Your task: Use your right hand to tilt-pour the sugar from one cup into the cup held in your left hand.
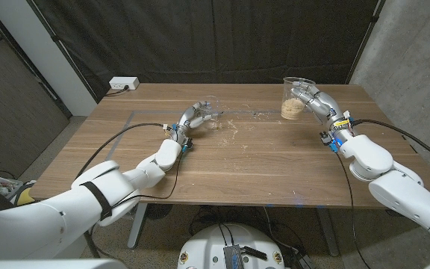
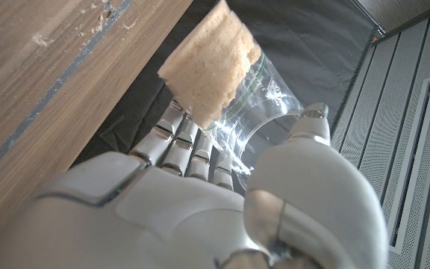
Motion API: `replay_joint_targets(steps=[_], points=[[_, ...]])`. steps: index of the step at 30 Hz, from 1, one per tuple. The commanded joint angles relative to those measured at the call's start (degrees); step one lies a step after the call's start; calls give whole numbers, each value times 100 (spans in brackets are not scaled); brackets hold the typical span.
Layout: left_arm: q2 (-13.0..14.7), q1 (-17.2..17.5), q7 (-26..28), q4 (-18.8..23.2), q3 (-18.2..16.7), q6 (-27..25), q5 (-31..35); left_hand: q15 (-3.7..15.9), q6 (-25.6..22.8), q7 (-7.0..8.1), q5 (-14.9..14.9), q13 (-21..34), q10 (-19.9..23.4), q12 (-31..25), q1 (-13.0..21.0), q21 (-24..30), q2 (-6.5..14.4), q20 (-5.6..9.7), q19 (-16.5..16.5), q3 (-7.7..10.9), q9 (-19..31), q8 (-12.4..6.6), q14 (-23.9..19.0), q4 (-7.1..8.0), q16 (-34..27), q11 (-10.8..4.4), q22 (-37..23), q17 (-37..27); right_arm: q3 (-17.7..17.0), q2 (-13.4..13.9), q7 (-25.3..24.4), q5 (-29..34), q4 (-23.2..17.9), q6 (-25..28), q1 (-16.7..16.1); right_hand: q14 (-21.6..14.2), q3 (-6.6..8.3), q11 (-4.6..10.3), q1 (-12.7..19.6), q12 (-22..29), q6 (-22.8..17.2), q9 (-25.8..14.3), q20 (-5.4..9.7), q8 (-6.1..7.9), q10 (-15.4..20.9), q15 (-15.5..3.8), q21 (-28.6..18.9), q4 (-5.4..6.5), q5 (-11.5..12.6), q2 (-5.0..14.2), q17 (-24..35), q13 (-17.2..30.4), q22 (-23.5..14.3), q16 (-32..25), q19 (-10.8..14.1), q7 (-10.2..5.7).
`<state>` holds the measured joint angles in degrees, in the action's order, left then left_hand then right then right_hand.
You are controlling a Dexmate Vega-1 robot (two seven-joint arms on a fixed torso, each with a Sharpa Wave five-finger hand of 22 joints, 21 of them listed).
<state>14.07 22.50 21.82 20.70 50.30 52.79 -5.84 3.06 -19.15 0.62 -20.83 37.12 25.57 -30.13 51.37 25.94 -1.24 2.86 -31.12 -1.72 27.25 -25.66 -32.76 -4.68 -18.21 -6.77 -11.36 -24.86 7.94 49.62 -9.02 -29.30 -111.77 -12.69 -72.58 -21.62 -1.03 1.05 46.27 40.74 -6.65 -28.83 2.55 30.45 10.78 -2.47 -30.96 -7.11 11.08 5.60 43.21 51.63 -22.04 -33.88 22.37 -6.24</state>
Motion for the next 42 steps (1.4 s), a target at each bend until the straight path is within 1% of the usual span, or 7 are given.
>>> replay_joint_targets(steps=[1,15,21,25,29,32,42], points=[[163,56,520,34,166,758,363,521,-74,-8,-10,39,53,-65,45,5,42,207,-25,-24,31,-41,-72,-29,-3,6,-14,-29,-46,75,-83,10,-238,289,-61,-31,39,-21,9,-19,-70,-16,322,5,61,-829,-38,4,-15,65,2,25,6,3,-27,0],[281,159,914,121,37,1279,543,505,-207,-6,34,105,161,-168,36,20,92,204,-67,-70,112,-150,-208,6,-24,8,-22,-97,14,44,-78,5,-248,385,18,-40,44,-15,-4,-42,-76,-15,323,-17,68,-827,-60,10,-20,70,6,51,15,10,-32,9],[416,166,1224,348,-28,1437,849,520,-248,-15,55,129,185,-201,34,27,103,196,-83,-90,141,-187,-235,16,-19,7,-26,-121,-6,62,-58,-30,-243,404,6,-43,47,-23,-7,-47,-82,-14,327,-25,86,-828,-68,11,-23,73,8,64,19,14,-42,9],[671,297,1290,942,-138,1261,969,525,-257,-20,66,144,200,-221,48,31,121,193,-90,-93,158,-204,-243,17,-12,-5,-29,-136,2,51,-52,-55,-225,416,26,-45,49,-36,-3,-54,-92,-14,324,-27,83,-824,-76,8,-23,72,9,70,22,14,-36,4],[1115,596,1137,2092,-316,606,856,508,-273,-28,76,156,207,-235,55,33,136,189,-93,-97,173,-221,-249,21,-7,-4,-31,-149,11,47,-38,-73,-202,419,52,-32,52,-23,-7,-63,-89,-14,331,-34,78,-827,-80,10,-24,76,11,77,24,22,-44,-1],[1348,737,1010,2697,-409,178,766,490,-280,-30,86,169,204,-245,59,34,146,186,-93,-105,187,-234,-264,24,-5,-4,-32,-162,11,50,-34,-87,-195,430,64,-37,53,-35,-7,-66,-106,-14,326,-33,87,-822,-86,9,-26,74,12,83,26,22,-43,-1],[1510,808,651,3290,-528,-425,510,501,-317,-28,119,205,232,-289,55,40,172,177,-99,-133,231,-281,-296,43,10,16,-38,-197,-43,103,-7,-193,-202,499,83,-42,57,-24,-12,-85,-106,-15,330,-50,89,-828,-101,10,-28,75,16,102,33,27,-54,0]])
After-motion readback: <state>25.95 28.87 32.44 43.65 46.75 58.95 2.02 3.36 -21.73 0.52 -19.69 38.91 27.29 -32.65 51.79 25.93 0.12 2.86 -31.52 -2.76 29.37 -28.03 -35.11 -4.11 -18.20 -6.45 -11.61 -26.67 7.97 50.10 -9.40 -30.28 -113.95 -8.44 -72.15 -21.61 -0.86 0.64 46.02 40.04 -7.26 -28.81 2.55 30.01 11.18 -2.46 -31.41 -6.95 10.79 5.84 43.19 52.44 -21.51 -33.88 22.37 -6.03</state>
